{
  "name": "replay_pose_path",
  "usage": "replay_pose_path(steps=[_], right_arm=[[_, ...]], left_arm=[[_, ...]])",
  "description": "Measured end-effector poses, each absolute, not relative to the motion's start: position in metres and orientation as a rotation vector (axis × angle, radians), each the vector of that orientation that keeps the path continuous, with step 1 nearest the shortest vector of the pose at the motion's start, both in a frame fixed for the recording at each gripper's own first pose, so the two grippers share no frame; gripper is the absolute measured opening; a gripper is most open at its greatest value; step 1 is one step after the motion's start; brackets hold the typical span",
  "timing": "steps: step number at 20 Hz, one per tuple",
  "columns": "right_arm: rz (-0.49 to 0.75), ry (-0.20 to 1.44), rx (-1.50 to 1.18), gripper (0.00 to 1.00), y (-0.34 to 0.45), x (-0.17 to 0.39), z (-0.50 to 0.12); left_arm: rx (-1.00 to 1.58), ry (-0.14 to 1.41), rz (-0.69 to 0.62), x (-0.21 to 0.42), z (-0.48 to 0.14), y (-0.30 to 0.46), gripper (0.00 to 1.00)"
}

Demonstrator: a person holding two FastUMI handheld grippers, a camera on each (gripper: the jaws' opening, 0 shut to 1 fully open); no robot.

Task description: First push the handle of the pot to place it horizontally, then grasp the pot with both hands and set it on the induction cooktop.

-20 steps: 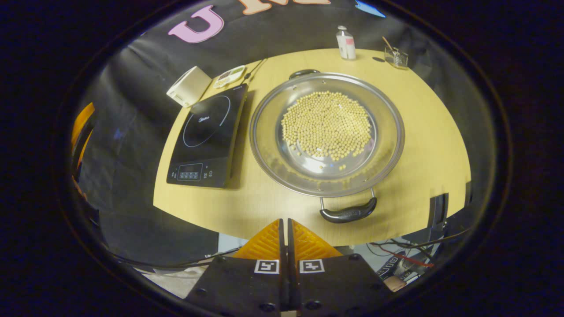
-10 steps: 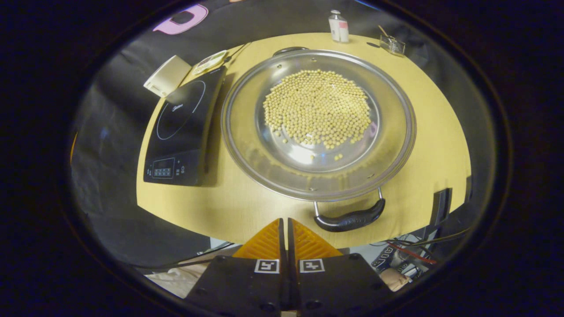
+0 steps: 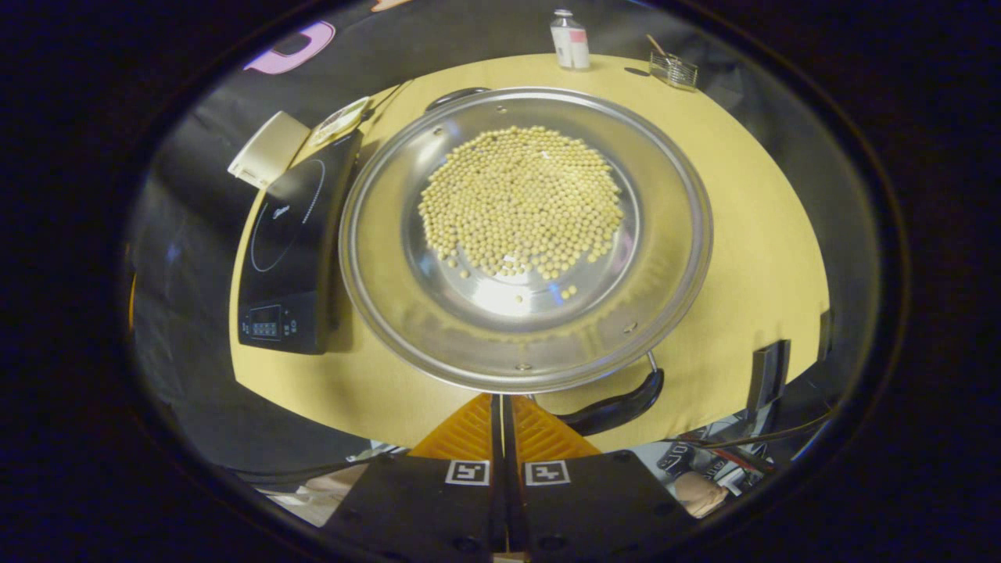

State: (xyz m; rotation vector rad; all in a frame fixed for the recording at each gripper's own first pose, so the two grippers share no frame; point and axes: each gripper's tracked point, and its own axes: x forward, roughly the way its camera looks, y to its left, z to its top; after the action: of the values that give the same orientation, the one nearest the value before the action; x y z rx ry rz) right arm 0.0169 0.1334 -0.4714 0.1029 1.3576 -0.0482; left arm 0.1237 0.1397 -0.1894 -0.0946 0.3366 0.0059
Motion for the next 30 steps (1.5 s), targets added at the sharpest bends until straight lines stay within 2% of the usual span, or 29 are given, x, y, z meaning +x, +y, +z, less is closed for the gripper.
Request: replay_pose_path(steps=[1,2,3,8,9,10,12,16,18,21,22,23,24,25,27,28,29,30], right_arm=[[-0.055,1.365,0.086,0.0,0.128,0.017,-0.472],[-0.06,1.371,0.07,0.02,0.123,0.017,-0.473],[-0.064,1.372,0.059,0.02,0.118,0.018,-0.473],[-0.084,1.378,0.068,0.0,0.11,0.021,-0.473],[-0.084,1.382,0.066,0.02,0.107,0.022,-0.471],[-0.082,1.385,0.062,0.0,0.104,0.022,-0.471],[-0.079,1.389,0.058,0.02,0.101,0.021,-0.47],[-0.074,1.391,0.069,0.0,0.088,0.022,-0.469],[-0.076,1.392,0.099,0.02,0.077,0.025,-0.468],[-0.072,1.402,0.129,0.02,0.06,0.029,-0.462],[-0.074,1.406,0.132,0.02,0.053,0.029,-0.463],[-0.075,1.41,0.133,0.0,0.044,0.031,-0.463],[-0.078,1.416,0.138,0.02,0.036,0.032,-0.464],[-0.074,1.421,0.153,0.02,0.033,0.033,-0.463],[-0.052,1.425,0.176,0.0,0.029,0.036,-0.46],[-0.04,1.426,0.178,0.02,0.026,0.039,-0.461],[-0.032,1.425,0.179,0.0,0.024,0.041,-0.461],[-0.022,1.424,0.178,0.02,0.021,0.042,-0.461]], left_arm=[[-0.096,0.338,0.013,0.123,-0.191,0.142,0.96],[-0.099,0.338,0.014,0.123,-0.19,0.143,0.93],[-0.102,0.338,0.013,0.123,-0.191,0.144,0.96],[-0.087,0.363,0.019,0.127,-0.197,0.145,0.96],[-0.077,0.363,0.021,0.127,-0.196,0.144,0.96],[-0.069,0.358,0.019,0.129,-0.194,0.142,0.96],[-0.059,0.347,0.01,0.133,-0.188,0.133,0.95],[-0.053,0.352,-0.019,0.134,-0.188,0.11,0.95],[-0.039,0.36,-0.021,0.134,-0.189,0.101,0.95],[-0.012,0.377,0.007,0.132,-0.188,0.092,0.95],[-0.01,0.39,0.018,0.129,-0.188,0.088,0.92],[-0.013,0.4,0.025,0.128,-0.189,0.084,0.92],[-0.017,0.411,0.031,0.125,-0.188,0.08,0.95],[-0.018,0.422,0.042,0.123,-0.19,0.077,0.92],[-0.018,0.439,0.065,0.117,-0.19,0.072,0.96],[-0.014,0.445,0.076,0.115,-0.19,0.07,0.92],[-0.009,0.445,0.086,0.114,-0.189,0.067,0.96],[-0.003,0.445,0.094,0.112,-0.187,0.065,0.96]])
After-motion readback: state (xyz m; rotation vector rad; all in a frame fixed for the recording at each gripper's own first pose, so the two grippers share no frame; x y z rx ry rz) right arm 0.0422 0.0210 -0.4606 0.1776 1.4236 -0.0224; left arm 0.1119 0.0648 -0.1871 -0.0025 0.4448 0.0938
